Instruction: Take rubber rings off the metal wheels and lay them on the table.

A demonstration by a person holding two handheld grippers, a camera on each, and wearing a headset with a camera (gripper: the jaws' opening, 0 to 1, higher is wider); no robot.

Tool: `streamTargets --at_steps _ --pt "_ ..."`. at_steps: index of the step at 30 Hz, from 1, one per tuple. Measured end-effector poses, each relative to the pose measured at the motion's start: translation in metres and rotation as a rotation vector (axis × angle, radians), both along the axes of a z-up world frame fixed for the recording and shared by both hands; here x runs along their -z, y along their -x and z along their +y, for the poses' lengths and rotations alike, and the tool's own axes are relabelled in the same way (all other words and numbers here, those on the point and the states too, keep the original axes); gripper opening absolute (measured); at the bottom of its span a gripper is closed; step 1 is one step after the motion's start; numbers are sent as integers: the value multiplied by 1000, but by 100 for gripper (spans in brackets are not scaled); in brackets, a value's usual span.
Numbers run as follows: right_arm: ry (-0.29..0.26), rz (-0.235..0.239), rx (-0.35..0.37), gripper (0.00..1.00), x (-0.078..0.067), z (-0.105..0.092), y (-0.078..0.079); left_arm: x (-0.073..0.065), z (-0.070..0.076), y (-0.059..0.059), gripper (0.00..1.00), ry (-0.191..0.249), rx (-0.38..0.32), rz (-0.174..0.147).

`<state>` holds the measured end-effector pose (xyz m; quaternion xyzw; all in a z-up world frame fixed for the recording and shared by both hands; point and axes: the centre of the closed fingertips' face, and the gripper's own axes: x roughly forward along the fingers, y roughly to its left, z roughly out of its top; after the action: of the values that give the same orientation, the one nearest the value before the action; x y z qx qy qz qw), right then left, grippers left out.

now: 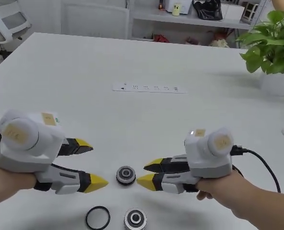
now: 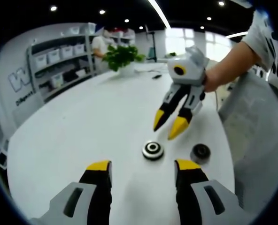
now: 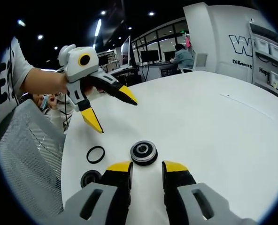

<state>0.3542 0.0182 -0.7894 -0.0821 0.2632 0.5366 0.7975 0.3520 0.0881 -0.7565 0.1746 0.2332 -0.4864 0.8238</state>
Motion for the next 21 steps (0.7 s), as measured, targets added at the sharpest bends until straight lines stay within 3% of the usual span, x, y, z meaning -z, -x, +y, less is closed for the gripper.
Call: streamTargets --at_steps 10,21 --pt "15 -17 -32 25 5 6 4 4 -13 -4 51 24 12 17" --pt "8 -16 -18 27 7 4 0 12 -27 -10 46 49 20 44"
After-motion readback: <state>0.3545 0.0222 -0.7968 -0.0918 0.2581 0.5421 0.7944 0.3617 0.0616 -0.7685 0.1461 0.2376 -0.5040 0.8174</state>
